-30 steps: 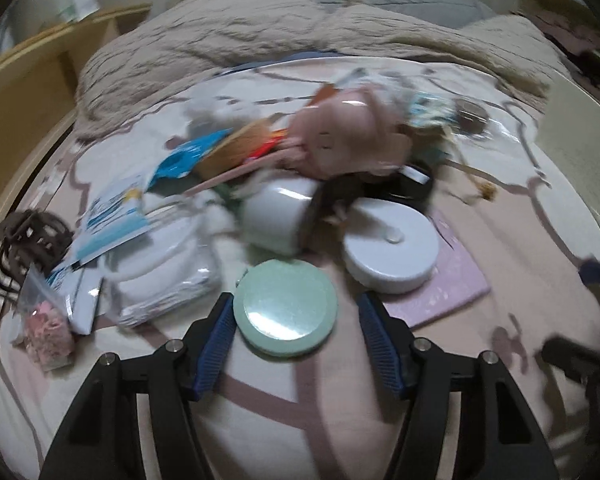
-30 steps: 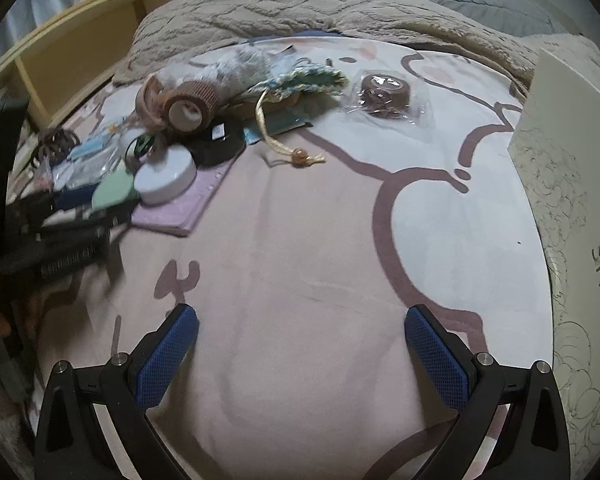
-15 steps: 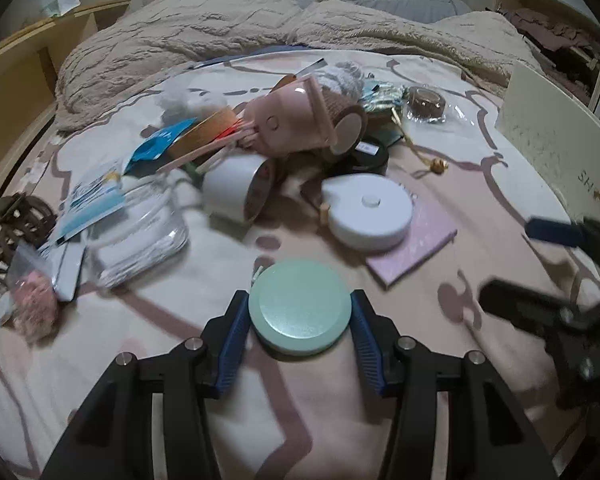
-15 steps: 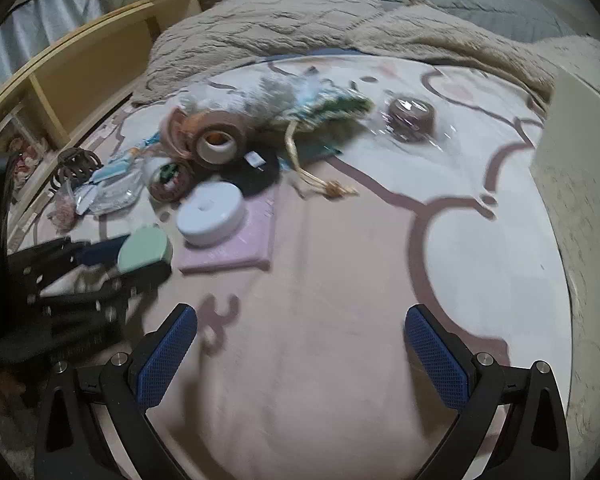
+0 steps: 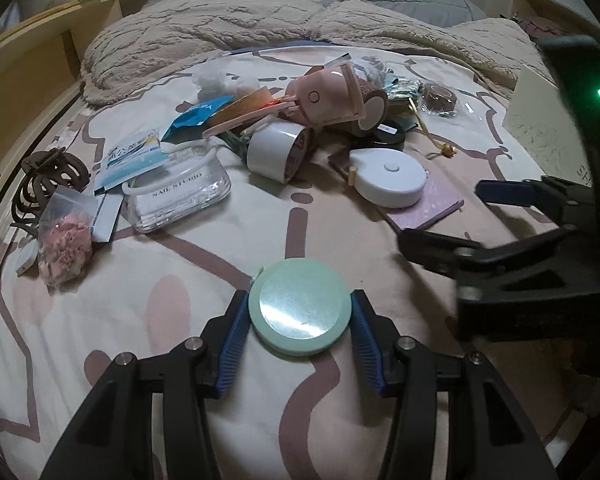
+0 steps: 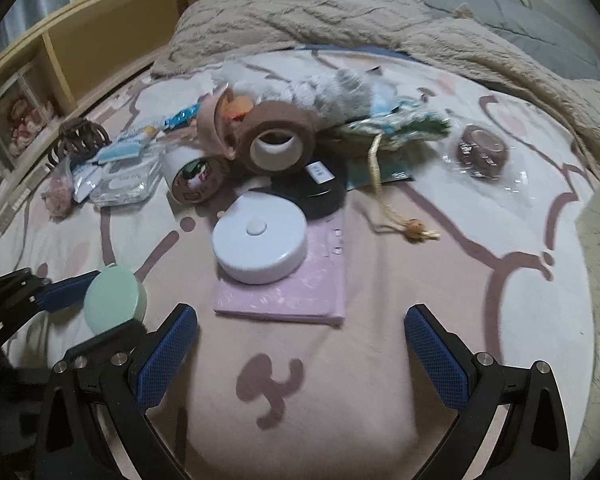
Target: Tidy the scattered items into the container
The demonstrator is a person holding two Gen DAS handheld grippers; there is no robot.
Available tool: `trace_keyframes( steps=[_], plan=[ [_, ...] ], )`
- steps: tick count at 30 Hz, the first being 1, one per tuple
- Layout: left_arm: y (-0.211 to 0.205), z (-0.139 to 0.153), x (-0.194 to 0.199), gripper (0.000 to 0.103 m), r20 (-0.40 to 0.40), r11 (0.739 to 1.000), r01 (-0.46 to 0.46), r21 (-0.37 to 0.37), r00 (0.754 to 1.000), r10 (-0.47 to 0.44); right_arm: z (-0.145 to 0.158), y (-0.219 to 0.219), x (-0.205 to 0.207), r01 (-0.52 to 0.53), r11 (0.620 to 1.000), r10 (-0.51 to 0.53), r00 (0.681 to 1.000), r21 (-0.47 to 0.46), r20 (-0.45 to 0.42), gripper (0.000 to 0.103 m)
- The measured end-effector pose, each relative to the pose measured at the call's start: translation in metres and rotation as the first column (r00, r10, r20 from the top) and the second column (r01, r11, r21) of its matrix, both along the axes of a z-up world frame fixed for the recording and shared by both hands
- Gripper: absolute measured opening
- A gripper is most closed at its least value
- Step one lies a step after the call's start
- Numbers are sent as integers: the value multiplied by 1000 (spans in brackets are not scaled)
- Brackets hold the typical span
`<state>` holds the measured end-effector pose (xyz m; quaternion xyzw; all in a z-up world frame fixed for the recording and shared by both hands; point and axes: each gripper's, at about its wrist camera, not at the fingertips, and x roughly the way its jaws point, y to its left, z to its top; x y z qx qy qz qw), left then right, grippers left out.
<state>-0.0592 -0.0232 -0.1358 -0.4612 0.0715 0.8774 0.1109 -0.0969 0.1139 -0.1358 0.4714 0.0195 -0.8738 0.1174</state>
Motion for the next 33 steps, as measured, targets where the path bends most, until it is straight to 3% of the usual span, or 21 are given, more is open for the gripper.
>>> trace_keyframes(
  steps=[6,11,33],
  plan=[
    [-1,-1,0,50,1,1000,-6,11,1000,6,-5,-10,-8,-17,998,18,999,53,-33,101],
    [-2,-1,-1,50,-1,1000,-6,12,1000,6,-1,-9,-2,-37,999,40,997,39,-60,67],
    [-4,-3,6,50,-22,998,-35,50,999,36,4,26,81,-61,995,63,998,73,-12,67]
  ],
)
